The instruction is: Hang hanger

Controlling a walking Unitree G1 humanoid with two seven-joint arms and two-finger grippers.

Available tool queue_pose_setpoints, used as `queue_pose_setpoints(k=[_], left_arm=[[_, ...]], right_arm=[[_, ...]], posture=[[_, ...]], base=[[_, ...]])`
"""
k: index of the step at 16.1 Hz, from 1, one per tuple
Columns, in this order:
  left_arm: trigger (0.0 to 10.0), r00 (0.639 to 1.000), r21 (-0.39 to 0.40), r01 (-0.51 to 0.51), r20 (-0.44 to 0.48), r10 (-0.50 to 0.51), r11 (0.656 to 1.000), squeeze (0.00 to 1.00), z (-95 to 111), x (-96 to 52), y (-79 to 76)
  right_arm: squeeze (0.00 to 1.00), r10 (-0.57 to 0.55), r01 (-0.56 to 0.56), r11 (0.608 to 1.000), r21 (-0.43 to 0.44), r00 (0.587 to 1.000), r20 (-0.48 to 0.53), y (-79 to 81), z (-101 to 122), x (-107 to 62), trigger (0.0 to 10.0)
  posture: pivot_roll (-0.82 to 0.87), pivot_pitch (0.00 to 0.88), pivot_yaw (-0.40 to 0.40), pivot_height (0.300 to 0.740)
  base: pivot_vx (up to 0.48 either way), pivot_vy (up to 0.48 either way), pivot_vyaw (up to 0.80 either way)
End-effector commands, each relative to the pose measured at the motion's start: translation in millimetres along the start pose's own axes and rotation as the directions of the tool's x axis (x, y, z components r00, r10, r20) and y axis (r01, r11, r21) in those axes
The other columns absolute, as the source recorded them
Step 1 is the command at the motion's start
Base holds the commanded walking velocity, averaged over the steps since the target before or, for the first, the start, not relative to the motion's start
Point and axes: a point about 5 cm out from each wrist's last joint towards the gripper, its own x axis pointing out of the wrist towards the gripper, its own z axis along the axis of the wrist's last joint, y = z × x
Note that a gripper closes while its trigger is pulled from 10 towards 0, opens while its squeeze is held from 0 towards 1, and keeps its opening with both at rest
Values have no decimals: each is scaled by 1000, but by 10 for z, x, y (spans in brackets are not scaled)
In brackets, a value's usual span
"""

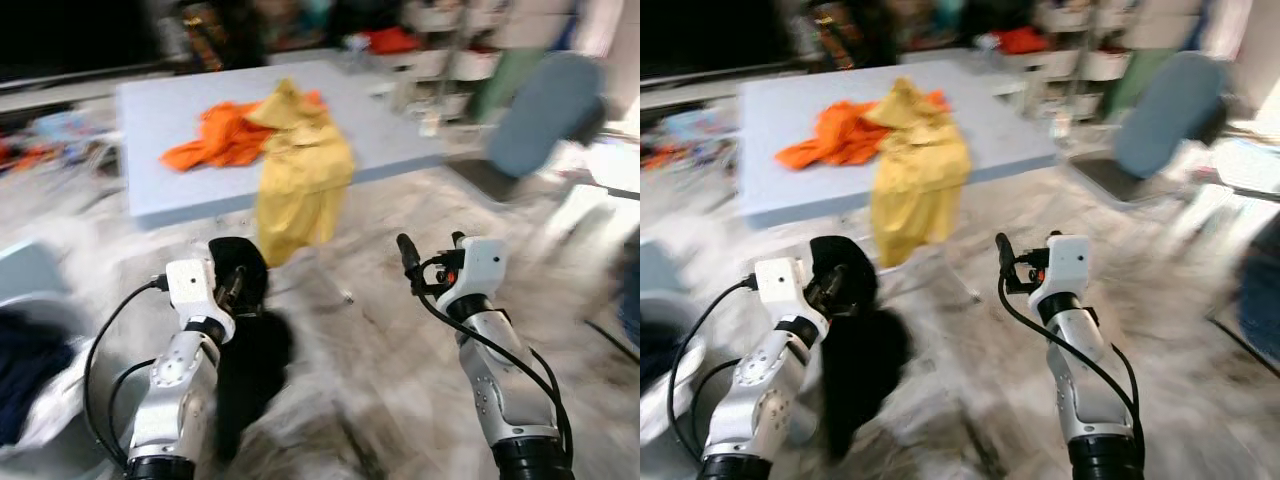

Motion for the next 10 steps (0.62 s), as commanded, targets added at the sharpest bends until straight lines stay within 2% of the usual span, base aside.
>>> queue_pose_setpoints(k=[1, 5, 10], left_arm=[[10000, 997, 7, 71, 30, -72, 997, 0, 72, 25, -121], [10000, 995, 4, 94, 27, -94, 996, 0, 76, 52, -139], [10000, 995, -14, 99, 11, -99, 995, 0, 29, 42, -160]], right_arm=[[0, -42, 42, 999, -5, 999, 6, -84, -6, -6, 10000], [0, -61, 61, 998, -7, 998, 9, -129, -12, -66, 10000], [0, -70, 70, 997, -18, 998, 4, -175, -21, -106, 10000]], posture=[[-79, 0, -19, 740], [-102, 0, -3, 740], [-109, 0, -4, 740]], base=[[326, 0, -800], [380, 245, -705], [404, 258, 0]])
